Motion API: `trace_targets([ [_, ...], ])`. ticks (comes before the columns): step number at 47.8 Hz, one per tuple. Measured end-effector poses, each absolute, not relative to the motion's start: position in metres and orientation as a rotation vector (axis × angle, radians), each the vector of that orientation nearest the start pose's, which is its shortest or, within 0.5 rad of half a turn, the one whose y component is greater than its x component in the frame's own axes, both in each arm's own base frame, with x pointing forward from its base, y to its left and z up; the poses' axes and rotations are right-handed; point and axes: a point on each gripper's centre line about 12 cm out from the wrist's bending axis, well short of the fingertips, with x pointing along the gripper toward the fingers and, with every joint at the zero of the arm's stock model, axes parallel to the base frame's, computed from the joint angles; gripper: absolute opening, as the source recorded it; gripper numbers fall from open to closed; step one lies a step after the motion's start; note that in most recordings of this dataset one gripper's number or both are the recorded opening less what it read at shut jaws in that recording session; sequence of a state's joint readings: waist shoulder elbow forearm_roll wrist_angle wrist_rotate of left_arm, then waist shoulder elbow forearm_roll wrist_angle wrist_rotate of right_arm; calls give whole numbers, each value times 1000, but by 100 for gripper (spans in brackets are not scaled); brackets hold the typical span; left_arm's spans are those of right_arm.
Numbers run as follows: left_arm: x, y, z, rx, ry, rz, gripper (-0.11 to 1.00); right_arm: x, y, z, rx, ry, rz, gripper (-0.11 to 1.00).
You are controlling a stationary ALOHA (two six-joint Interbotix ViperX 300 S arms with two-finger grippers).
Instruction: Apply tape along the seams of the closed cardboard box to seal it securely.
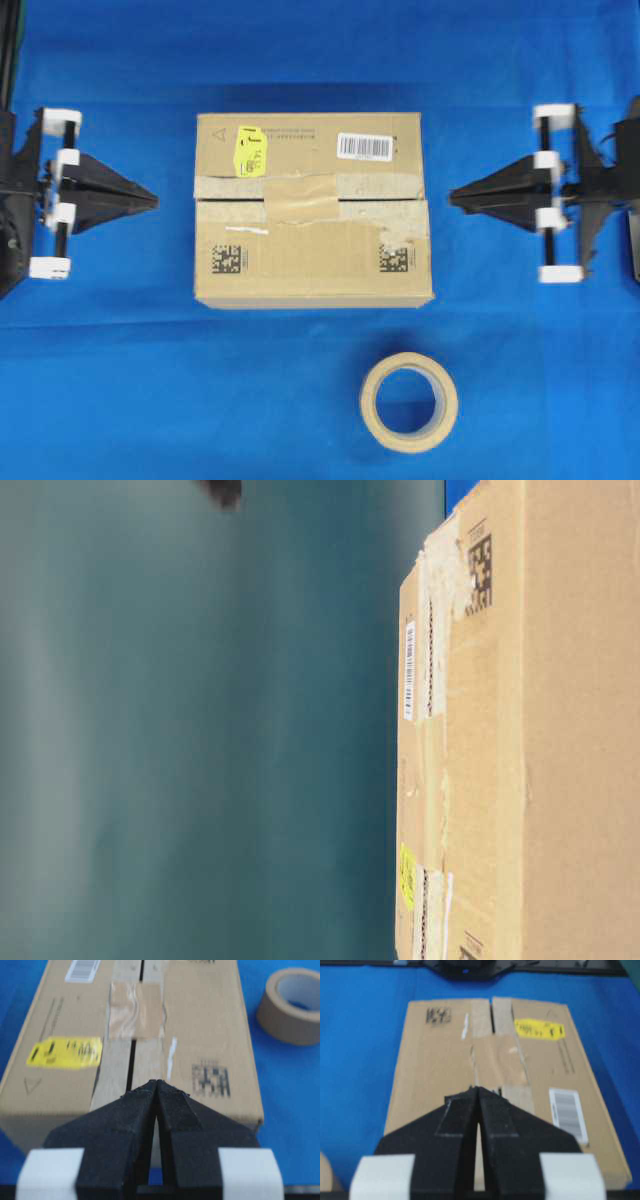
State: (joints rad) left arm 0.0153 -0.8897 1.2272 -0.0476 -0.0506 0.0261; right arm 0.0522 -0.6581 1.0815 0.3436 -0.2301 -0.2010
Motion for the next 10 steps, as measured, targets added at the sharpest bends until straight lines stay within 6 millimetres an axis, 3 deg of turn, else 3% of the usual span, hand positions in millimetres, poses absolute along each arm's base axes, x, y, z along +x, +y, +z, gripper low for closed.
trace_targets([
  [10, 179, 3, 223, -25, 297, 17, 0, 222, 4, 241, 125, 210, -29, 0],
])
